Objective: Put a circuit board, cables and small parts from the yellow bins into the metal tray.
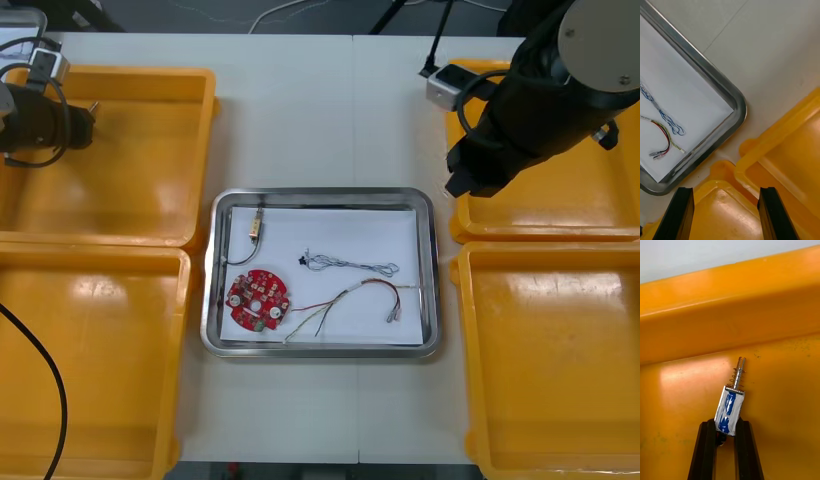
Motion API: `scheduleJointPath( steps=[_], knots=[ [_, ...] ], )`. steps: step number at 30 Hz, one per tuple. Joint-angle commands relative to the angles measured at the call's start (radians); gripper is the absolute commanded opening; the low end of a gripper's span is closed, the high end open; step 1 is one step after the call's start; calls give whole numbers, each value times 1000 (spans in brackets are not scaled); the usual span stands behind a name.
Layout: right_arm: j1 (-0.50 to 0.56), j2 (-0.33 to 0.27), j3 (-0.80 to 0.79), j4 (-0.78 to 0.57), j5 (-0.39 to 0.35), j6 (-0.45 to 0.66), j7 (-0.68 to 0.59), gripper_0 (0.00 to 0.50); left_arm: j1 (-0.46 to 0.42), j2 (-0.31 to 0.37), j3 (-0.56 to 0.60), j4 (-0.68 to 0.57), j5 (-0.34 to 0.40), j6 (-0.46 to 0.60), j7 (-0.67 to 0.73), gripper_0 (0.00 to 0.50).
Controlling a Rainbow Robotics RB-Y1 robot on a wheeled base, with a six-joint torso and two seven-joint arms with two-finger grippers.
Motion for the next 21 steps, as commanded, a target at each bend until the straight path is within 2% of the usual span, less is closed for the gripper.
scheduleJointPath(
  steps=[1,9,17,21],
  knots=[
    [36,-67,-101,-36,-17,4,-110,500,-16,3,-22,-17,13,22,-92,0],
    [142,-141,-207,-44,-25,4,-250,500,73,3,-9,-173,10,128,-55,0],
    [272,-202,-293,-93,-32,4,-371,500,161,-17,-9,-310,0,153,-12,0],
    [355,-218,-361,-133,-37,4,-410,500,216,-33,-10,-422,-57,208,89,0]
  ],
)
